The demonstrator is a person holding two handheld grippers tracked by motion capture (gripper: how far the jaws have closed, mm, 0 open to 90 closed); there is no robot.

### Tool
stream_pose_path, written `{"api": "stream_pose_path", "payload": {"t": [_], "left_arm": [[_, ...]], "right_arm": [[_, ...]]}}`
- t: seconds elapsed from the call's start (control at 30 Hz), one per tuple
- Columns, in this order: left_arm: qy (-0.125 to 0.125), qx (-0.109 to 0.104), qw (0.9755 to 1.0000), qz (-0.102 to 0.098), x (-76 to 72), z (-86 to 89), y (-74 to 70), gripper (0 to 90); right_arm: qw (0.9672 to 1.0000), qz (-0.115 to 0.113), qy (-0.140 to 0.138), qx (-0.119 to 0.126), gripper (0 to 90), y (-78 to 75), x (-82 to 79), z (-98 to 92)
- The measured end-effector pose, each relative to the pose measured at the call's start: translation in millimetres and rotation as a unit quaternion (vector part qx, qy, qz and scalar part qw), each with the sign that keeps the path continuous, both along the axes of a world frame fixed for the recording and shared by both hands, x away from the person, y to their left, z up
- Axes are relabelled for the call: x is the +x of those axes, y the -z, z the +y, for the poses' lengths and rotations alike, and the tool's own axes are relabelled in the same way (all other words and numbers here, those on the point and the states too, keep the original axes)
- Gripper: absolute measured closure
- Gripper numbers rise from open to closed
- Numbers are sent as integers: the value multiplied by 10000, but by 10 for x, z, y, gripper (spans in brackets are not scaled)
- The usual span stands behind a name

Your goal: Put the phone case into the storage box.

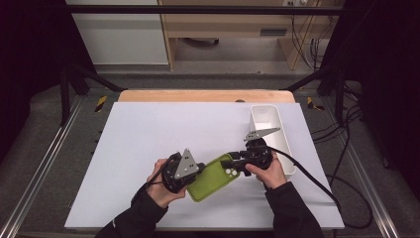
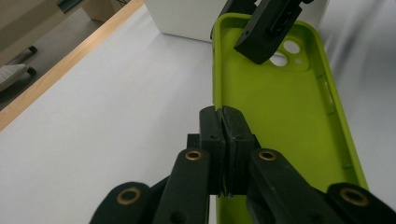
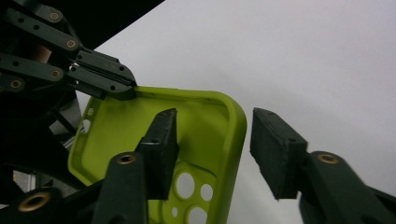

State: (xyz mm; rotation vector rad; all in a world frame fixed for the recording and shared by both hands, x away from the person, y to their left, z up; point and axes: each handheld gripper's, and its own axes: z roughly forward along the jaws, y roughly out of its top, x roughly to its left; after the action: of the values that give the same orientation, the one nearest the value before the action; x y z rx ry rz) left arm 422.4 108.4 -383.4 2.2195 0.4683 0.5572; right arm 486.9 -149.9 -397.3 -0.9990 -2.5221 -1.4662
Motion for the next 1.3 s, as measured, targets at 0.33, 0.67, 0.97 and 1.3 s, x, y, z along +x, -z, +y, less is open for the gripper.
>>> {"api": "stream_pose_path", "payload": {"t": [0.33,0.67,0.97,1.3], "left_arm": [[6,34,10000,-5,-7,9,7,879],[17,138,9999,-10,-1,8,34,879],[52,209,9998,-19,4,2,50,879],[102,254,9996,6,-2,-17,57,876]], "right_arm": [[9998,187,-46,29,674,-22,7,-28],[9996,241,-126,-13,738,-36,1,-46],[9994,252,-218,-74,780,-53,-18,-63],[9992,275,-222,-160,791,-65,-31,-74]]}}
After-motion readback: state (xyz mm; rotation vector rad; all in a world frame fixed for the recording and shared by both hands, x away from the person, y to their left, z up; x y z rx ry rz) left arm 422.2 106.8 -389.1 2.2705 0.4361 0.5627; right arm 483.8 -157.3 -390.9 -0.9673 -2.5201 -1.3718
